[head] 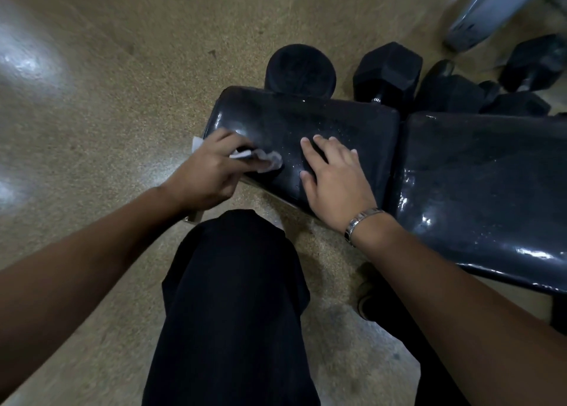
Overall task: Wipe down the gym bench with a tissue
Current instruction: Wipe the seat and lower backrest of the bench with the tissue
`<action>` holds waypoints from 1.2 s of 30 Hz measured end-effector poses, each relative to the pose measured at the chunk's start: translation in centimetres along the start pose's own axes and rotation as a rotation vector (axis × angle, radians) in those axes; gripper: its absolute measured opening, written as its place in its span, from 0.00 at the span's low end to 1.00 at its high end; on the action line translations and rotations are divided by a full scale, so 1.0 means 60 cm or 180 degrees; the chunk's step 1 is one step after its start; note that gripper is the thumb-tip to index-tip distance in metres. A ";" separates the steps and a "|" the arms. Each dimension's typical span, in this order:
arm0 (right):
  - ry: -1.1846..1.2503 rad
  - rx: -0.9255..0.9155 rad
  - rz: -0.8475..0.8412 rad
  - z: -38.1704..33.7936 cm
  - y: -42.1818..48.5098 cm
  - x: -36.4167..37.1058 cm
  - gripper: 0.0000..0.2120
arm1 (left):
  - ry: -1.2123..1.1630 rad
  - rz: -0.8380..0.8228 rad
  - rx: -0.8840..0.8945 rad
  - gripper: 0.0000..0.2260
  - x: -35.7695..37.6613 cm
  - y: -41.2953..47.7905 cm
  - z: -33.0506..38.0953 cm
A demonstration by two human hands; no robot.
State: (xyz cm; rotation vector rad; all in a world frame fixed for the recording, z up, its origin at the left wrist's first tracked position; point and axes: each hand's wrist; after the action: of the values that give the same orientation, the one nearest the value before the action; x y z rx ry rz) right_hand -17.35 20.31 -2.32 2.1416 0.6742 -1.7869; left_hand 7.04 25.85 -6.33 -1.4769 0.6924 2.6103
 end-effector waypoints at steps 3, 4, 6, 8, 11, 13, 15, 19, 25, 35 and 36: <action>0.0027 0.0014 0.0093 0.001 -0.001 0.004 0.26 | -0.0073 0.0364 -0.0481 0.18 0.021 0.019 0.022; 0.0025 0.0014 0.0106 0.001 -0.002 0.005 0.26 | -0.0122 0.0292 -0.0371 0.18 0.025 0.018 0.029; 0.0006 -0.0017 0.0096 0.003 -0.002 0.006 0.26 | -0.0139 -0.0050 0.0169 0.19 0.015 0.011 0.030; -0.0018 -0.0021 0.0078 0.004 -0.002 0.005 0.26 | -0.0138 -0.0367 0.0536 0.20 -0.009 0.010 0.019; -0.0049 -0.0006 0.0086 0.003 -0.002 0.006 0.26 | 0.0021 -0.0308 0.0298 0.19 -0.021 0.028 -0.006; -0.0063 0.0010 0.0117 0.002 -0.003 0.009 0.26 | 0.0011 0.0032 -0.0264 0.17 -0.009 0.050 -0.002; -0.0072 0.0003 0.0134 0.003 -0.004 0.011 0.26 | -0.0048 0.0195 -0.0546 0.16 0.009 0.062 0.021; -0.0047 -0.0020 0.0131 0.006 -0.003 0.011 0.26 | -0.0266 -0.0253 0.0164 0.18 0.002 0.033 0.032; 0.0014 0.0018 0.0245 0.004 -0.007 0.015 0.25 | 0.0078 0.0453 -0.0984 0.14 -0.003 0.091 -0.014; 0.0078 0.0000 0.0243 0.008 -0.007 0.020 0.25 | 0.0076 0.0393 -0.0904 0.14 0.007 0.106 -0.015; 0.0089 -0.0003 0.0243 0.009 -0.007 0.019 0.25 | 0.0213 0.0487 -0.1115 0.15 0.015 0.129 -0.024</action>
State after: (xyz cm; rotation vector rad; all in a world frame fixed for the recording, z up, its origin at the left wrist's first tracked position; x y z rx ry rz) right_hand -17.87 20.63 -3.48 2.1651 0.5914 -1.7202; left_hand 5.59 18.15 -5.00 -1.6647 0.3779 2.9298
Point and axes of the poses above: each hand's wrist, its own y-axis towards the middle knuckle, its own x-axis out of the palm, z = x × y, and after that the axes turned 8 degrees about z, right-handed
